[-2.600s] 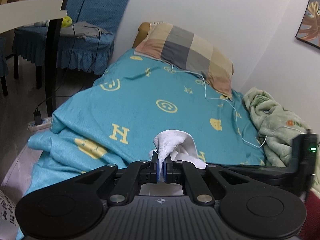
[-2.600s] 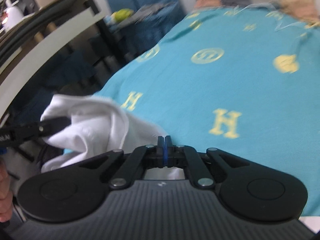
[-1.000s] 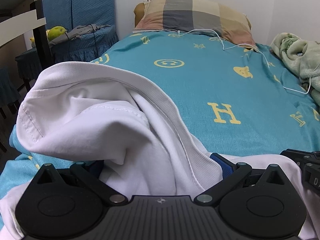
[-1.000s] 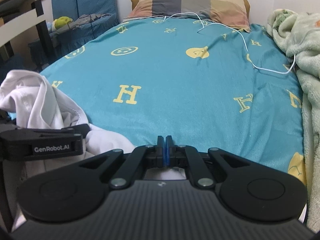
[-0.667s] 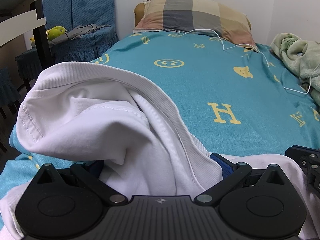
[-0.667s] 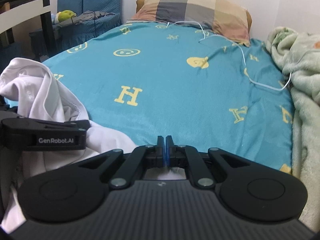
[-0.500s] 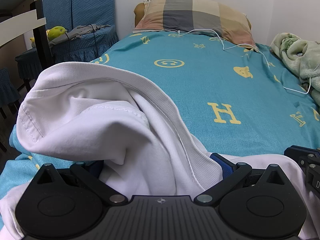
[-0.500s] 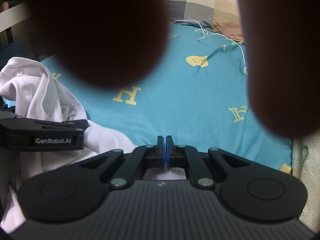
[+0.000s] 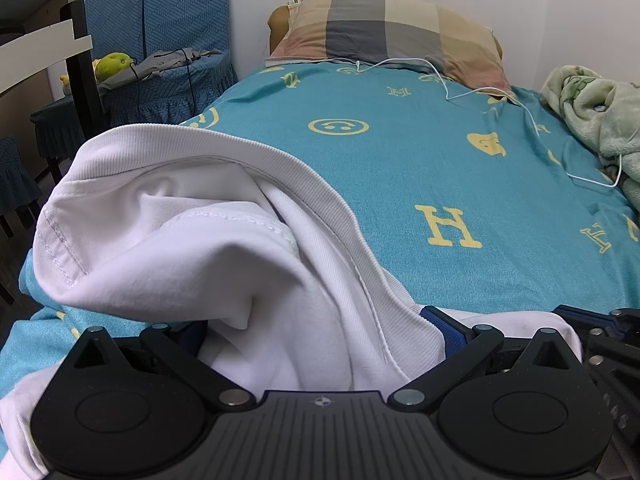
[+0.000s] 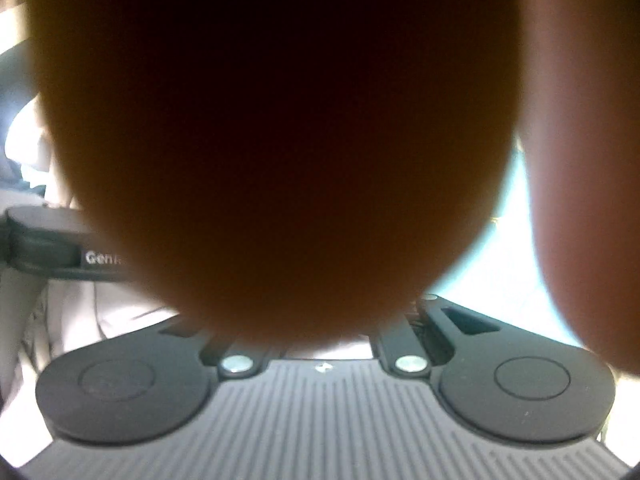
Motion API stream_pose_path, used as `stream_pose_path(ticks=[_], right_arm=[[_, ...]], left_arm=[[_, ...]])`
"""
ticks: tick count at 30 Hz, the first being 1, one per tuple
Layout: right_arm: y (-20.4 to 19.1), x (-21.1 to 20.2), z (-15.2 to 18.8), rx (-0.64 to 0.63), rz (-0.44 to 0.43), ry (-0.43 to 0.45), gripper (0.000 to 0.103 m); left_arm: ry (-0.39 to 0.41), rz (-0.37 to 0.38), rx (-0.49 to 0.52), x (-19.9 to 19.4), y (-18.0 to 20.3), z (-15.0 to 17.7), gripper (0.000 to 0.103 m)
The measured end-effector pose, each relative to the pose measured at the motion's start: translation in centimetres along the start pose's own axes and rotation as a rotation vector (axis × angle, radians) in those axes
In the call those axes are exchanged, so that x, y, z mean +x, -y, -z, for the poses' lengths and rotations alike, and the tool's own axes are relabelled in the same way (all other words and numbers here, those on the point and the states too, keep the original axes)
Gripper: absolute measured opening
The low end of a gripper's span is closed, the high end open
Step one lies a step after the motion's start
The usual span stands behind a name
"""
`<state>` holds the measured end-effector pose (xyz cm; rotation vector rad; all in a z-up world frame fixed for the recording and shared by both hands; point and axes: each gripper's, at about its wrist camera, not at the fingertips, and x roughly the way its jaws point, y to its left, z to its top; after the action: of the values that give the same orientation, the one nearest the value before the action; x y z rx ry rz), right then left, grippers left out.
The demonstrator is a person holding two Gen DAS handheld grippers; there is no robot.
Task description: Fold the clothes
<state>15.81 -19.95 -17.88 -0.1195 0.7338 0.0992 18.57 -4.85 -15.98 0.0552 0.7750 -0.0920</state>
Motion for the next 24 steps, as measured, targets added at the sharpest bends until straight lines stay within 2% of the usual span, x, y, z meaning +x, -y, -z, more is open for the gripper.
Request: stream_pose_path(ticks=[3, 6, 16, 24], right_arm=[[-0.6, 0.3, 0.3, -0.034, 0.013, 0.030, 0.006], [-1.8, 1.0, 1.0, -0.086, 0.058, 0.104, 0.006], [-3.7, 1.0, 1.2, -0.206, 0.143, 0.113, 0.006], [-2.8, 0.8, 1.2, -0.151, 0.098, 0.119, 0.006]], left_arm=[[0.000, 0.000, 0.001, -0.1, 0.0, 0.0, 0.103], [0.000, -0.001, 0.001, -0.1, 0.0, 0.0, 0.103], [0.000, -0.001, 0.001, -0.1, -0.1, 0.0, 0.103], [0.000, -0.001, 0.001, 0.0, -0.1, 0.0, 0.103]])
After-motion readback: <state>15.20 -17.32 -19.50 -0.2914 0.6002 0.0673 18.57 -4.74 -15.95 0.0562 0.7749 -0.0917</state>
